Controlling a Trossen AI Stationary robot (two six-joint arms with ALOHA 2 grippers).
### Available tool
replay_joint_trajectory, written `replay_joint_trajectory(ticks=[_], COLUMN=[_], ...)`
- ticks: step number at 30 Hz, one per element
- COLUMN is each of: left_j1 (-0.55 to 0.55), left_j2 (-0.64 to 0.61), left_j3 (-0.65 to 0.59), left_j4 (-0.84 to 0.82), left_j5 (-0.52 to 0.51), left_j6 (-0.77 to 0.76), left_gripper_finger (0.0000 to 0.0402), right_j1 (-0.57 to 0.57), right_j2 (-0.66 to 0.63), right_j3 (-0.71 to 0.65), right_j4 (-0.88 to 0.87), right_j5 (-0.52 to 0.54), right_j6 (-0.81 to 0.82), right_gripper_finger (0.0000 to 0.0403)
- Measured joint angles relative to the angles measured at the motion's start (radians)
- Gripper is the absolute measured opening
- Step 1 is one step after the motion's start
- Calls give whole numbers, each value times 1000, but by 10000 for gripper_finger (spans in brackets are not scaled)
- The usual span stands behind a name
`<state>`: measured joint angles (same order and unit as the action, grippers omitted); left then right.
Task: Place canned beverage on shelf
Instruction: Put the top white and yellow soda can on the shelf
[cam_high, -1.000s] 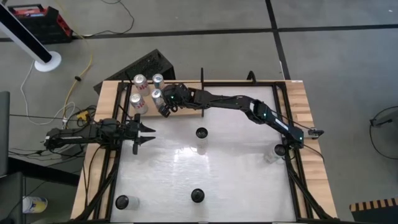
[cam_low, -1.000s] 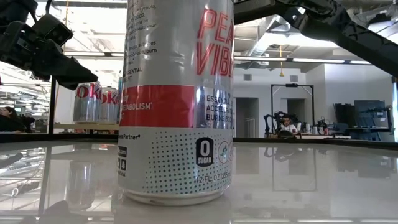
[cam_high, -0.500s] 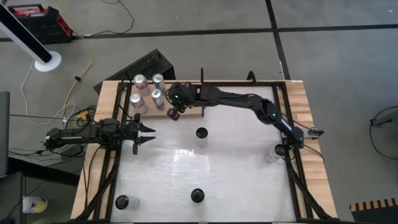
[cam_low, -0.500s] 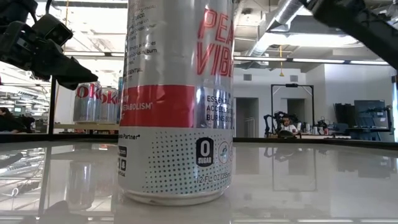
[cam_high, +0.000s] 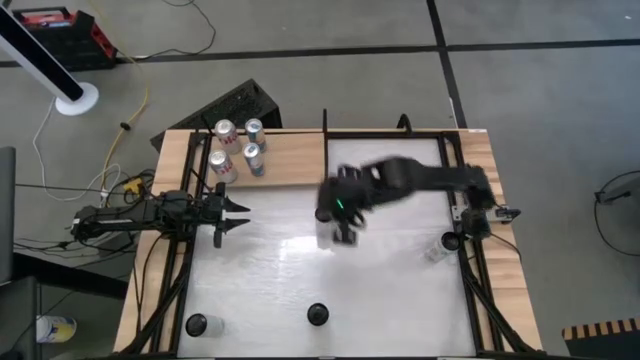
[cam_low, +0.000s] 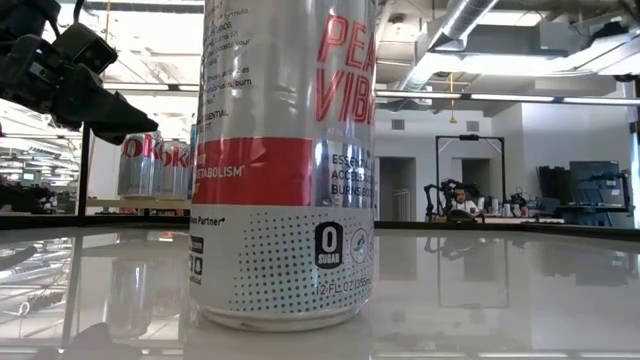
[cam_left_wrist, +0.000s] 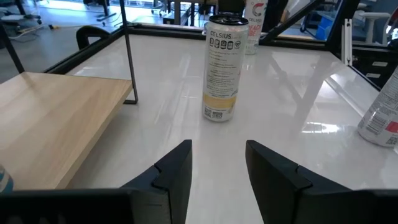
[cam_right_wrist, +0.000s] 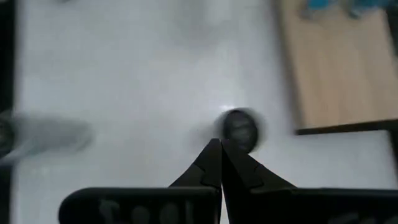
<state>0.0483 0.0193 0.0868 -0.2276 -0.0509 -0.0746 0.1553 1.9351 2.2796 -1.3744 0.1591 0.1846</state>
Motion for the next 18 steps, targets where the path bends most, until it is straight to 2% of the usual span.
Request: replay_joint_trajectory(ticks=[4,7,9,13,18], left_j1=[0,0,0,0,0], left_j2=[0,0,0,0,0], left_j3=[0,0,0,0,0], left_j4=[0,0,0,0,0], left_j5=[-1,-1,-1,-1,-2], left_j6=[0,0,0,0,0], left_gripper_finger=[135,135,135,135,135], right_j1=[170,282,329,343,281], right_j2=[-93,-170,-230,-389,-547], right_j3=[-144,-296,-410,-683,-1000], right_j4=[65,187,300,593,1057], right_j5=[85,211,245,191,-9], right_j6=[30,37,30,11,-80], right_gripper_finger=[24,24,24,24,25])
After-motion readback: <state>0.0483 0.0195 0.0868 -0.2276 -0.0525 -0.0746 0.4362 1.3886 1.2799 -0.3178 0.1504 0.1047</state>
